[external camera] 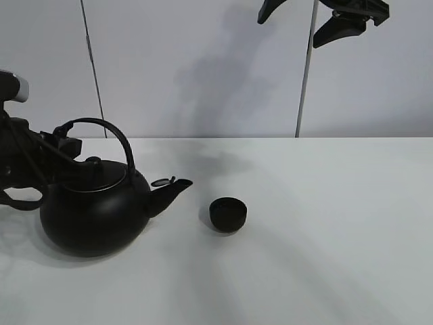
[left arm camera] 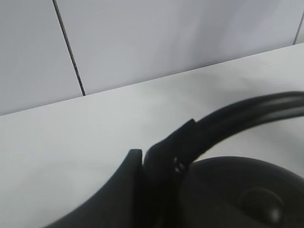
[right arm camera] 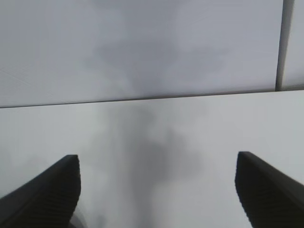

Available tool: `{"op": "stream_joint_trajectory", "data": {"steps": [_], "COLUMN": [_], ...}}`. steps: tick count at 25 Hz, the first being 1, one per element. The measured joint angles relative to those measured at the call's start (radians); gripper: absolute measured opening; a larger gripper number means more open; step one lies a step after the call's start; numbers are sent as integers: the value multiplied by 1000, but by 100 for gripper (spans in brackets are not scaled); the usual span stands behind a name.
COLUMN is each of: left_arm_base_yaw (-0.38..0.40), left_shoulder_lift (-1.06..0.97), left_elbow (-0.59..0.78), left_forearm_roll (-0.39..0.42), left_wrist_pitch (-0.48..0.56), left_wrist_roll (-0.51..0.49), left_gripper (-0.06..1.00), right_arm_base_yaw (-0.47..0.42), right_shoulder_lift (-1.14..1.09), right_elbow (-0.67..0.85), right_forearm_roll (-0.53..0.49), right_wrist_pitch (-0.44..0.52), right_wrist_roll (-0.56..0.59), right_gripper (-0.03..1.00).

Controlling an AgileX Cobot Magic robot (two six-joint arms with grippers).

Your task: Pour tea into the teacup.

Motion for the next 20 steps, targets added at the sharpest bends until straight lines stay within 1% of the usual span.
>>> {"op": "stream_joint_trajectory", "data": {"steps": [5,8,12,17,20], "left_arm_base_yaw": [0,0,0,-1,-1], "left_shoulder_lift": [-2,-7,-13,-13,-30], "left_elbow": [0,-1,23,76,99], "left_forearm_roll": [43,47,53,61,77], "left_wrist_pitch": [-29,-54,-87,-96,-108], "left_wrist_roll": [-44,-61,-65,-69,-69], "left_gripper": [19,25,34,39,46], "right_arm_base_yaw": [0,0,0,0,0], "right_shoulder_lift": [0,0,0,0,0], "right_elbow": [0,0,0,0,0], "right_forearm_roll": [0,0,0,0,0], "right_wrist_pitch": [0,0,0,0,0], "right_wrist_roll": [0,0,0,0,0], "right_gripper": [61,61,61,61,61]}}
